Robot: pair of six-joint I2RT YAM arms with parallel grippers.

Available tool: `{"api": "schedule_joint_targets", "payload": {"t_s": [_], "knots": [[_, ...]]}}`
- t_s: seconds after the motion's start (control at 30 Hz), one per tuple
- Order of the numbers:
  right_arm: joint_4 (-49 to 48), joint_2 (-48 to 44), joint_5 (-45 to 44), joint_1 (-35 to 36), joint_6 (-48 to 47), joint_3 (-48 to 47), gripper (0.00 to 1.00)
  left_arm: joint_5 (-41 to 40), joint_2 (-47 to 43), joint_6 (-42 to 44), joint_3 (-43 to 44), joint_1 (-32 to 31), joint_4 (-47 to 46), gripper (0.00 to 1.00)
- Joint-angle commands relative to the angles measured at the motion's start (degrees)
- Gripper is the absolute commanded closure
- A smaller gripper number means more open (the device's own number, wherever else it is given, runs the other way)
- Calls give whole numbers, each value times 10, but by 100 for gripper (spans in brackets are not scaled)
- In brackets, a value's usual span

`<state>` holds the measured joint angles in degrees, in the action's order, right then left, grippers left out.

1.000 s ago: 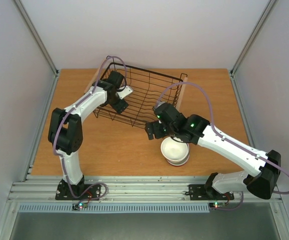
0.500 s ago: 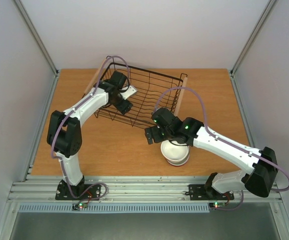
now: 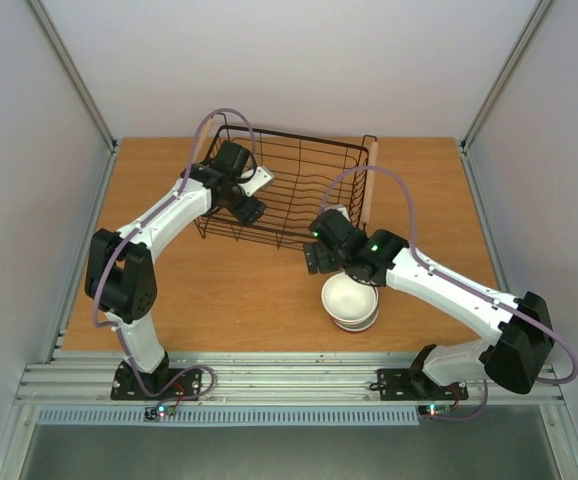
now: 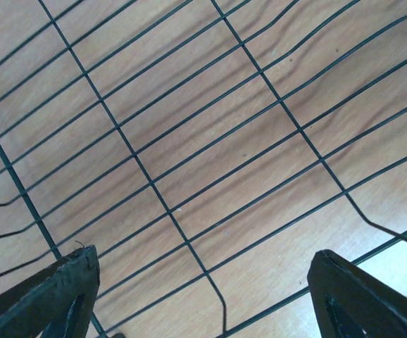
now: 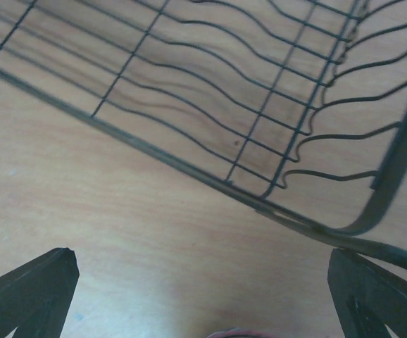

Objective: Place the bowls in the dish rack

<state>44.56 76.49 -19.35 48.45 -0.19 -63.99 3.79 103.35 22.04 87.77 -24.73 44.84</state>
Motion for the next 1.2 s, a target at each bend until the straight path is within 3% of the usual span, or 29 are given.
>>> {"api": "schedule_joint_targets", "payload": {"t_s": [0.0, 0.4, 0.7, 0.83, 1.0, 1.17], "knots": [[-14, -9, -41, -46, -35, -3, 2, 4, -6, 8, -23, -2, -2, 19], [18, -12, 5, -61, -63, -45, 2, 31, -7, -19, -51, -2, -13, 18], [5, -91, -69, -53, -33, -5, 2, 11, -21, -38, -43, -3, -31, 17], [-39, -120, -59, -53, -44, 27, 2, -47, -21, -35, -11, -2, -55, 1], [-40, -120, -62, -53, -42, 37, 2, -41, -28, -21, 63, -1, -30, 1], [-28, -117, -114, -53, -23, 46, 2, 23, -51, -40, 130, -1, 50, 1]]}}
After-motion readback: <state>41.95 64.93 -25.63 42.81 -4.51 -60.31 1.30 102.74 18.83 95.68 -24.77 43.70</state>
